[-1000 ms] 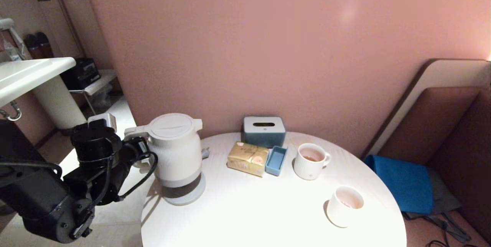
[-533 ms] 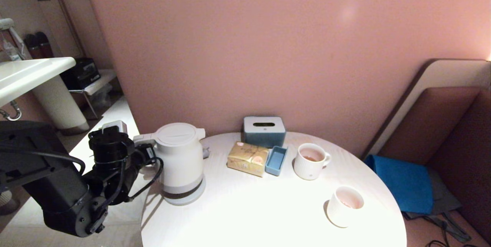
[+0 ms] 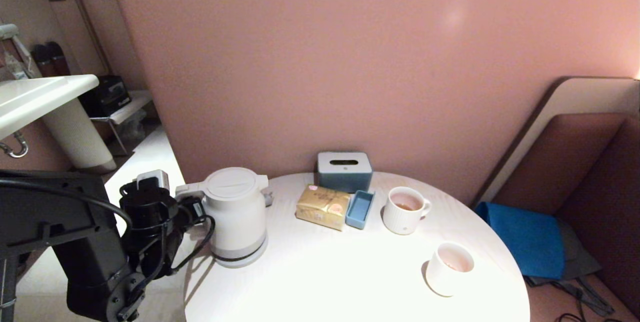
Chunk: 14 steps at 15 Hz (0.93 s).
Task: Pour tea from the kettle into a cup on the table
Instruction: Put down the kettle on the table
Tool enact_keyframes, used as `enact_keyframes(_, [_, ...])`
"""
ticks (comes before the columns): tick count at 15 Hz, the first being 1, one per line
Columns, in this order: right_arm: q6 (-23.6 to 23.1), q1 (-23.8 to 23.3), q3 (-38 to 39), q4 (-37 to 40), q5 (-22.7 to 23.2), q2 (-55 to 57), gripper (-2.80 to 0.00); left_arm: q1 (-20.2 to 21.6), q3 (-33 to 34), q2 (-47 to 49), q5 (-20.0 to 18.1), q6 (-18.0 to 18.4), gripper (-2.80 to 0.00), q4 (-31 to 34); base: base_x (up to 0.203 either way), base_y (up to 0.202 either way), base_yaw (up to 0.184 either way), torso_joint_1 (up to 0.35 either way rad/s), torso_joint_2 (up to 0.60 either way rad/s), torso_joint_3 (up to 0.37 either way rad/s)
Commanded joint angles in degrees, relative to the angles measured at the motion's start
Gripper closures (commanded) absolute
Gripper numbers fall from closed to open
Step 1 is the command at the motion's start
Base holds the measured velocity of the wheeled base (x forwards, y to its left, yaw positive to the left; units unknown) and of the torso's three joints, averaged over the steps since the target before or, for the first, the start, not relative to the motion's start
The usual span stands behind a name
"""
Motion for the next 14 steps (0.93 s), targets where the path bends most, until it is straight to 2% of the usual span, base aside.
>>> enact_keyframes(1, [-0.03,0.0,0.0,-0.03,0.02,0.05,-2.8,0.04,0.34,2.13,0.16,0.37,0.0,-0.57,0.0,0.0,0.0,0.0,0.0,0.0])
enact_keyframes(7, [-0.03,0.0,0.0,-0.03,0.02,0.05,-2.8,-0.02,2.51,2.4,0.16,0.4,0.0,-0.84,0.0,0.0,0.0,0.0,0.0,0.0])
enact_keyframes(9, [-0.03,0.0,0.0,-0.03,0.02,0.05,-2.8,-0.05,4.3,2.97,0.16,0.78,0.0,-3.74,0.0,0.0,0.0,0.0,0.0,0.0])
enact_keyframes(14, [-0.03,0.0,0.0,-0.03,0.02,0.05,-2.8,-0.08,3.91,3.09,0.16,2.05,0.0,-4.13,0.0,0.0,0.0,0.0,0.0,0.0])
